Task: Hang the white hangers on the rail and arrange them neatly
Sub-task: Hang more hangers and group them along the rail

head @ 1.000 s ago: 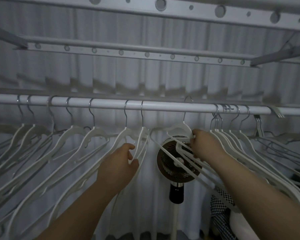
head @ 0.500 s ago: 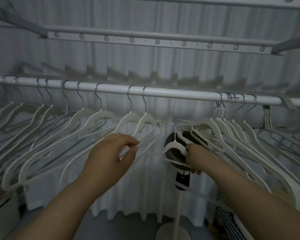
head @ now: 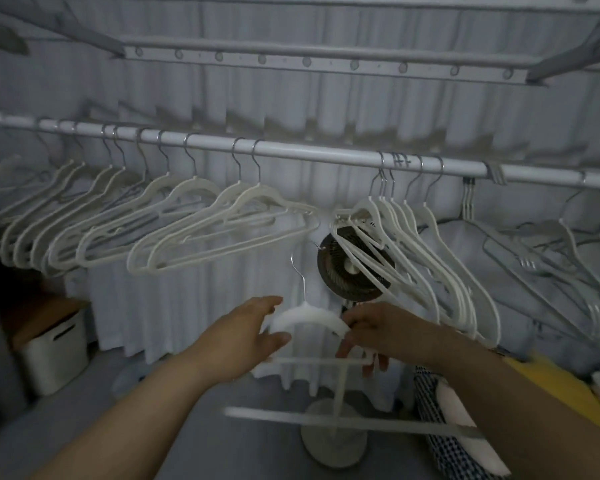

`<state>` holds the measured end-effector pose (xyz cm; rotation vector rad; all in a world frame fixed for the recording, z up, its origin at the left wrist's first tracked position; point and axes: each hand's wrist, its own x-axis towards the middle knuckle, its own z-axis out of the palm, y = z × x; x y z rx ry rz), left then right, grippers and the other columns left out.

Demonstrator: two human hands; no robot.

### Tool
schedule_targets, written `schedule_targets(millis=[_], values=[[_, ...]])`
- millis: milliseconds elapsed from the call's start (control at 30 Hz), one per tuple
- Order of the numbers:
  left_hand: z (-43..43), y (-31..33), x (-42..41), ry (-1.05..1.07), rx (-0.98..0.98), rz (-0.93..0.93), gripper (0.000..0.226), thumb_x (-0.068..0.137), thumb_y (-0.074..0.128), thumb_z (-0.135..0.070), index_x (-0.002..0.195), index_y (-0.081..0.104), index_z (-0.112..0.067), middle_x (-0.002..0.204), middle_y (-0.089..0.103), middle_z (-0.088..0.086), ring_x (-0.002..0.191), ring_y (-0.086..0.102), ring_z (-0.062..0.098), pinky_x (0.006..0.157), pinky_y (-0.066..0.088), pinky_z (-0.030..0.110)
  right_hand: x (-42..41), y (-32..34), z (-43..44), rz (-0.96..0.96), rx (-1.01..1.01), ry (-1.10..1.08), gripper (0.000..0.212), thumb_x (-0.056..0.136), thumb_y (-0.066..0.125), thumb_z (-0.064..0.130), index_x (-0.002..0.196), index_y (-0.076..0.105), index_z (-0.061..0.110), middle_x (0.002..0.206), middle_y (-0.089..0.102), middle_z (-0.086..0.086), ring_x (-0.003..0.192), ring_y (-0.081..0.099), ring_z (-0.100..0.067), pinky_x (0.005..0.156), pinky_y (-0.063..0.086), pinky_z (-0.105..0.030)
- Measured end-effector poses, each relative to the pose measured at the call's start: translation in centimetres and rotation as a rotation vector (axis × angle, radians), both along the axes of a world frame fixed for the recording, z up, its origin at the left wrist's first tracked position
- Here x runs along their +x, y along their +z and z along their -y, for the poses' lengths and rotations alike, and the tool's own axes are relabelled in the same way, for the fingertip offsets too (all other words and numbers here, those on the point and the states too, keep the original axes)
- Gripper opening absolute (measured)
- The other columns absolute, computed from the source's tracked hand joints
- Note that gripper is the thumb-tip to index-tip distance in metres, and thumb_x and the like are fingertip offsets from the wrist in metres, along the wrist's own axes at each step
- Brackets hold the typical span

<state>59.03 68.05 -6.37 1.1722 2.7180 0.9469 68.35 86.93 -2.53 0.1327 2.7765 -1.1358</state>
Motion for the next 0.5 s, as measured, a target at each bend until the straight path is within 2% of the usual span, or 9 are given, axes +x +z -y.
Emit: schedule_targets(millis=[33,100,167,233,300,367,433,467,500], values=[[0.2,-0.2,0.5,0.001,-0.009,0.026,0.038,0.091,0.049,-0.035,0.127,0.041,-0.027,0.107,0.058,-0.007,0.093,0.056,0.01,0.073,0.041,0.018,0.5,0.2,0.3,-0.011,-0.029,0.033,0.02,0.093,0.047,0.012,0.084,0.053,0.029,0.078,0.066,0.01,0.048,0.059,-0.005,0.044,0.045,-0.015],[0.8,-0.3,1.2,0.047,0.026,0.013,0.006,0.091,0.049,-0.03,0.097,0.05,-0.031,0.076,0.057,-0.008,0.069,0.059,0.011,0.061,0.041,0.02,1.1,0.4,0.6,-0.019,-0.062,0.089,0.023,0.093,0.046,0.011,0.084,0.053,0.03,0.077,0.066,0.01,0.049,0.06,-0.005,0.045,0.045,-0.016],[1.6,0.0,1.9,0.078,0.062,-0.044,0.015,0.091,0.05,-0.027,0.079,0.047,-0.034,0.065,0.052,-0.006,0.056,0.052,0.003,0.057,0.037,0.019,1.2,0.3,0.9,-0.044,-0.053,0.122,0.023,0.094,0.045,0.01,0.085,0.054,0.03,0.077,0.066,0.009,0.049,0.061,-0.002,0.044,0.045,-0.015],[2.3,0.6,2.3,0.1,0.071,-0.054,0.012,0.091,0.051,-0.024,0.08,0.051,-0.029,0.061,0.05,-0.006,0.05,0.049,0.001,0.051,0.034,0.015,0.7,0.1,1.1,-0.081,-0.01,0.104,0.019,0.093,0.045,0.008,0.093,0.06,0.021,0.08,0.066,0.005,0.056,0.06,-0.003,0.051,0.045,-0.016],[3.0,1.2,2.6,0.133,0.048,-0.058,0.011,0.091,0.051,-0.023,0.08,0.052,-0.025,0.058,0.051,-0.006,0.047,0.05,0.0,0.047,0.035,0.013,-0.1,0.0,1.0,-0.173,0.032,0.03,0.02,0.091,0.049,0.007,0.106,0.063,0.006,0.092,0.067,-0.003,0.072,0.06,-0.008,0.064,0.045,-0.016],[3.7,1.6,2.5,0.192,0.012,-0.079,0.016,0.09,0.052,-0.024,0.075,0.051,-0.028,0.061,0.055,-0.005,0.053,0.051,0.002,0.057,0.039,0.022,-1.0,0.1,0.8,-0.319,0.073,-0.035,0.022,0.09,0.053,0.008,0.108,0.064,0.003,0.099,0.065,-0.007,0.087,0.056,-0.011,0.068,0.042,-0.007],[4.3,1.8,2.2,0.27,-0.008,-0.109,0.017,0.09,0.051,-0.026,0.074,0.049,-0.03,0.069,0.061,-0.004,0.062,0.056,0.007,0.061,0.041,0.027,-1.8,0.5,0.4,-0.474,0.179,-0.083,0.022,0.089,0.053,0.009,0.108,0.065,0.004,0.099,0.064,-0.004,0.093,0.053,-0.01,0.069,0.037,0.001],[4.4,1.9,2.0,0.311,-0.024,-0.129,0.016,0.09,0.051,-0.027,0.075,0.049,-0.028,0.074,0.063,-0.003,0.067,0.059,0.012,0.062,0.043,0.029,-2.2,0.8,0.1,-0.56,0.266,-0.128,0.022,0.089,0.053,0.008,0.106,0.066,0.004,0.101,0.066,-0.006,0.096,0.053,-0.014,0.074,0.036,-0.001],[4.5,2.1,1.7,0.345,-0.032,-0.148,0.015,0.091,0.05,-0.028,0.075,0.049,-0.027,0.078,0.065,-0.001,0.071,0.061,0.016,0.064,0.045,0.03,-2.7,1.0,-0.1,-0.66,0.366,-0.183,0.022,0.087,0.053,0.007,0.103,0.068,0.003,0.102,0.068,-0.008,0.101,0.055,-0.02,0.083,0.037,-0.009]])
